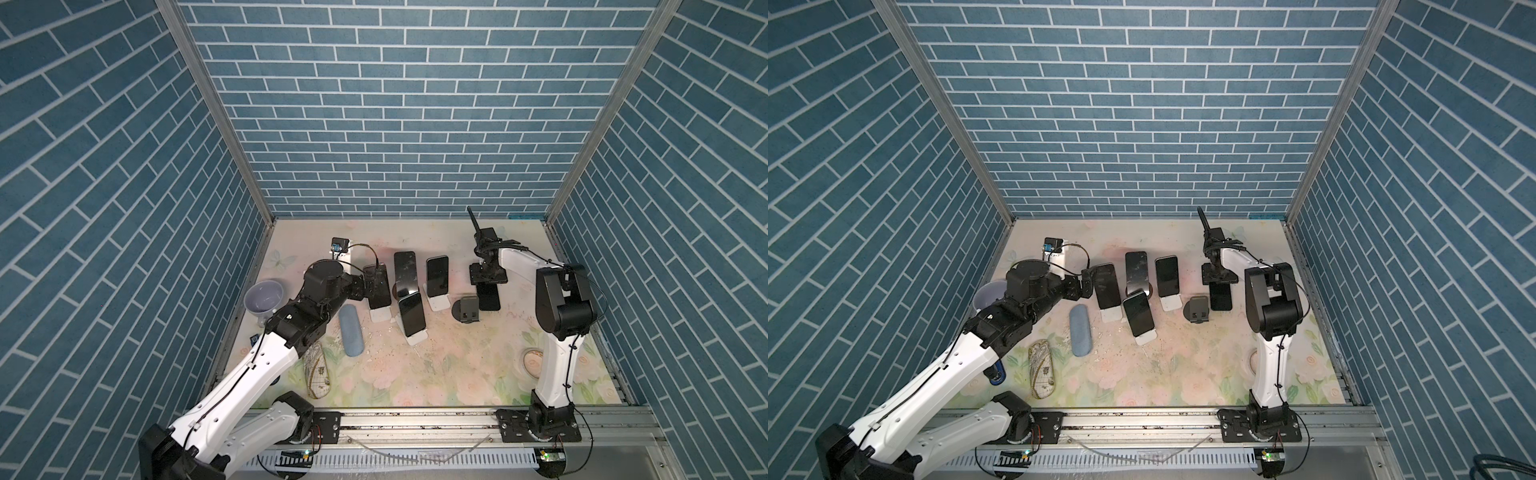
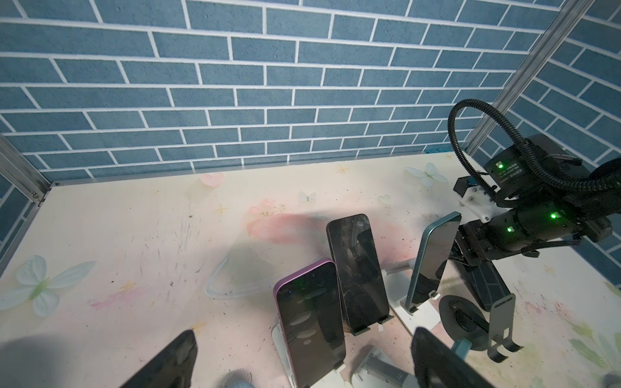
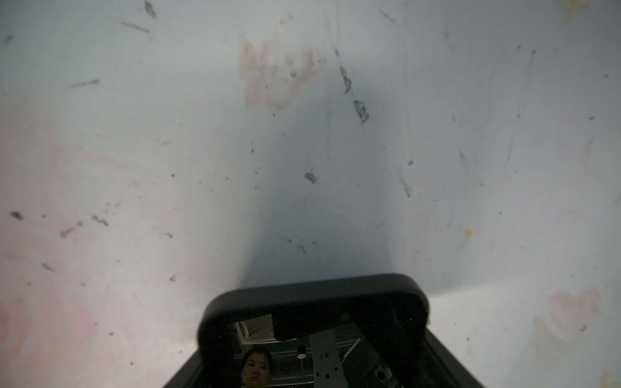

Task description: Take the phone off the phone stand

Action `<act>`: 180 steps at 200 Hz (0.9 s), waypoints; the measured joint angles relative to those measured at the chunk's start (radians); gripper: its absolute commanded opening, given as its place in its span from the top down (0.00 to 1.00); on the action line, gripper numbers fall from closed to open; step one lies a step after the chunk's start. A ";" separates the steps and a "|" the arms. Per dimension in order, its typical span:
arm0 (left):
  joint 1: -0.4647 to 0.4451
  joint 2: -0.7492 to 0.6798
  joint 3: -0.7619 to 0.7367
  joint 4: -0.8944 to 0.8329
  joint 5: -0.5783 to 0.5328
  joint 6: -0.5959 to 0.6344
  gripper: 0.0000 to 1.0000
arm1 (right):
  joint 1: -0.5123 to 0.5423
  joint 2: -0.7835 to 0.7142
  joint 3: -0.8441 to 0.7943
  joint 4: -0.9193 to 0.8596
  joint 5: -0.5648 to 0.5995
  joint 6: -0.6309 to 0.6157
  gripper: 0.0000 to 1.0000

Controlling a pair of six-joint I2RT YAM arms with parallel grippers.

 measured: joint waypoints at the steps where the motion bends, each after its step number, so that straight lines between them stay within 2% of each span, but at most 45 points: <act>1: 0.000 0.000 0.000 0.000 0.000 0.000 0.00 | 0.000 0.000 0.000 0.000 0.000 0.000 0.29; 76: 0.000 0.000 0.000 0.000 -0.001 0.010 0.00 | 0.000 0.003 0.003 0.001 -0.022 0.000 0.22; 180: 0.000 0.000 0.000 -0.005 -0.003 0.010 0.00 | -0.004 0.014 0.012 0.007 -0.095 0.008 0.19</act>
